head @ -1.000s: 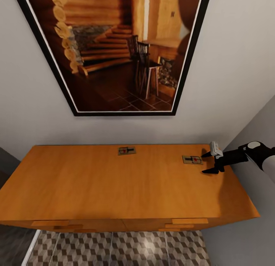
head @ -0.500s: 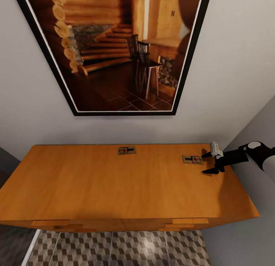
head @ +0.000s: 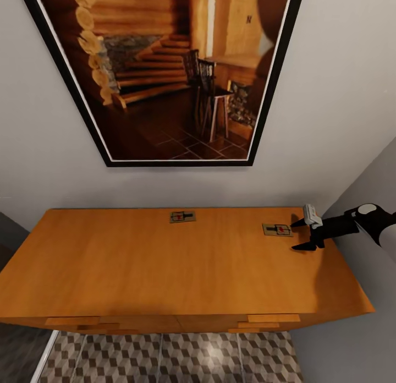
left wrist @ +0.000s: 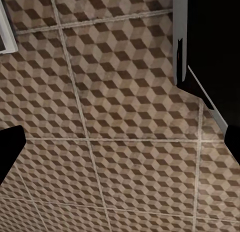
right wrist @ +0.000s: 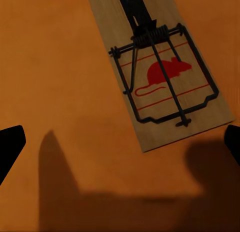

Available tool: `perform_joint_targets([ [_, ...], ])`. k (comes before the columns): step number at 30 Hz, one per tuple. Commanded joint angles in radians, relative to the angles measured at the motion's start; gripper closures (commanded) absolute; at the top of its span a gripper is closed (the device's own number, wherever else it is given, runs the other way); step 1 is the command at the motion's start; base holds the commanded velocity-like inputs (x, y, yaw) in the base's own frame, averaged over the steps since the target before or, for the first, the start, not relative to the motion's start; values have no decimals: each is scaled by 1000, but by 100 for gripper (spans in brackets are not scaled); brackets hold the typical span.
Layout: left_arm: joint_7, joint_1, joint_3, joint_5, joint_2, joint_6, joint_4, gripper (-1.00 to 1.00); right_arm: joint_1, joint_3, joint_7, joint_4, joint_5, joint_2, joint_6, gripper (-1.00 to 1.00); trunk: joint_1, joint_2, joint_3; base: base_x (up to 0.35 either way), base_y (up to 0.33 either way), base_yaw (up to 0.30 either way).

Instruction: Take the four mousetraps from the cabinet in the bathroom and place them on the bathroom floor. Make sure all four end up on the same floor surface, and ensure that at least two of them are either under or directly next to the same bathroom sink.

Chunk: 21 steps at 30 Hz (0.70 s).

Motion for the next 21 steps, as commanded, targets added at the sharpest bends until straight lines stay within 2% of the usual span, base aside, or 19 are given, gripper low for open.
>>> perform_joint_targets([
  [1,1,-2,-9,7,-1,-7,4,-100,0,-8,1,-1,11,-1,-6,-100,1,-2,-2,14,0,0],
  [13,1,-1,-9,7,-4,-7,3,-100,-1,-7,1,-1,9,0,-6,-100,1,-2,-2,151,0,0],
  [21,1,-2,-9,7,-4,-7,3,-100,-1,-7,1,-1,8,0,-6,-100,1,-2,-2,50,0,0],
])
